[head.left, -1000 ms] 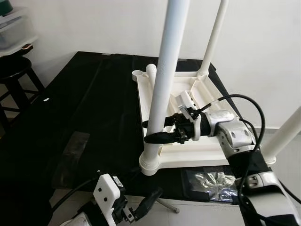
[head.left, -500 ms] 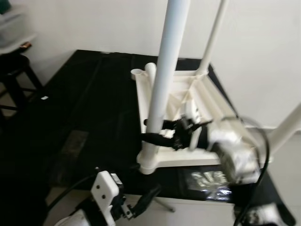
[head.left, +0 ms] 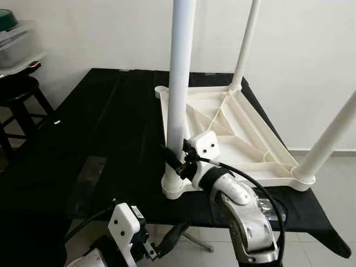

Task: Building children table

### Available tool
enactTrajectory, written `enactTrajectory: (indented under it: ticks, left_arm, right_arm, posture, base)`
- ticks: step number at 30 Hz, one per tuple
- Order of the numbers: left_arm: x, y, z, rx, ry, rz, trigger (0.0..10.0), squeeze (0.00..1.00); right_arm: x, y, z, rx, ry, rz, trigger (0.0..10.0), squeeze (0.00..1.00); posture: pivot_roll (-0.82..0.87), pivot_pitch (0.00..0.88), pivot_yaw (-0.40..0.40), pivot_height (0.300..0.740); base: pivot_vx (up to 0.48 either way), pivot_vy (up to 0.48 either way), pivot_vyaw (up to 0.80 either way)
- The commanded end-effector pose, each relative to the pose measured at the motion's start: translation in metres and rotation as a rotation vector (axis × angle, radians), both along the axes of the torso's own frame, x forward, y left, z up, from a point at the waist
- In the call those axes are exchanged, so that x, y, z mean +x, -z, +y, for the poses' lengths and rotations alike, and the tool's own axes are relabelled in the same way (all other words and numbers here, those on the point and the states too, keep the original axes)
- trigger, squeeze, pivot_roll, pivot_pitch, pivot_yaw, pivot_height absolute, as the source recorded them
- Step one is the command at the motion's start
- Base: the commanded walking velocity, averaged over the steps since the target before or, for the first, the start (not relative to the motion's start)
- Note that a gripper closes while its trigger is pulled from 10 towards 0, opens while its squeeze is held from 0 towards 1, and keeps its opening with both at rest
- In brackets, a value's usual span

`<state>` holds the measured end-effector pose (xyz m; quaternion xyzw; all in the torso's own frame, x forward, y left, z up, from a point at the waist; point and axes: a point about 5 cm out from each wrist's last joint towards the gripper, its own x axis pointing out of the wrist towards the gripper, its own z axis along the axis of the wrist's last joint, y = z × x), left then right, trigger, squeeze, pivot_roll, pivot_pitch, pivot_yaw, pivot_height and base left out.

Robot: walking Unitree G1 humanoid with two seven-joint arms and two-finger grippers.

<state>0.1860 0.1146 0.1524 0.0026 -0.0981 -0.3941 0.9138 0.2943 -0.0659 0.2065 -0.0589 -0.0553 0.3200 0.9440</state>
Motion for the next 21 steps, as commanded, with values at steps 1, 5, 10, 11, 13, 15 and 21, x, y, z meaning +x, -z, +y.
enactTrajectory:
  ticks: [1, 5, 10, 11, 13, 15, 21]
  left_arm:
    - [0.001, 0.002, 0.003, 0.011, 0.000, 0.005, 10.0, 0.00]
    - [0.002, 0.003, 0.002, 0.013, 0.000, 0.005, 10.0, 0.00]
    - [0.005, 0.004, 0.002, 0.014, -0.009, 0.000, 10.0, 0.00]
    - [0.006, 0.004, 0.001, 0.014, -0.012, -0.001, 10.0, 0.00]
    - [0.006, 0.004, 0.001, 0.014, -0.013, -0.002, 10.0, 0.00]
    - [0.007, 0.005, 0.001, 0.015, -0.014, -0.002, 10.0, 0.00]
    - [0.007, 0.005, 0.001, 0.015, -0.017, -0.002, 10.0, 0.00]
  right_arm:
    - [0.003, 0.018, 0.002, -0.028, -0.040, 0.116, 10.0, 1.00]
    - [0.015, 0.006, 0.002, -0.040, -0.147, 0.098, 10.0, 1.00]
    - [0.034, -0.017, -0.006, -0.018, -0.383, 0.021, 10.0, 1.00]
    - [0.039, -0.023, -0.008, -0.011, -0.455, 0.018, 10.0, 1.00]
    - [0.042, -0.026, -0.010, -0.016, -0.514, 0.015, 10.0, 1.00]
    - [0.046, -0.029, -0.013, -0.055, -0.608, 0.001, 10.0, 1.00]
    - [0.060, -0.026, -0.015, -0.101, -0.631, 0.056, 10.0, 0.00]
  posture:
    - [-0.01, 0.154, -0.035, 0.740]
    - [-0.01, 0.150, -0.037, 0.740]
    - [0.00, 0.138, -0.042, 0.740]
    - [0.00, 0.134, -0.042, 0.740]
    - [0.01, 0.134, -0.042, 0.740]
    - [0.02, 0.130, -0.044, 0.740]
    - [0.02, 0.134, -0.050, 0.740]
  base:
    - [0.000, 0.000, 0.00]
    - [0.000, 0.000, 0.00]
    - [0.000, 0.000, 0.00]
    - [0.000, 0.000, 0.00]
    - [0.000, 0.000, 0.00]
    - [0.000, 0.000, 0.00]
    - [0.000, 0.000, 0.00]
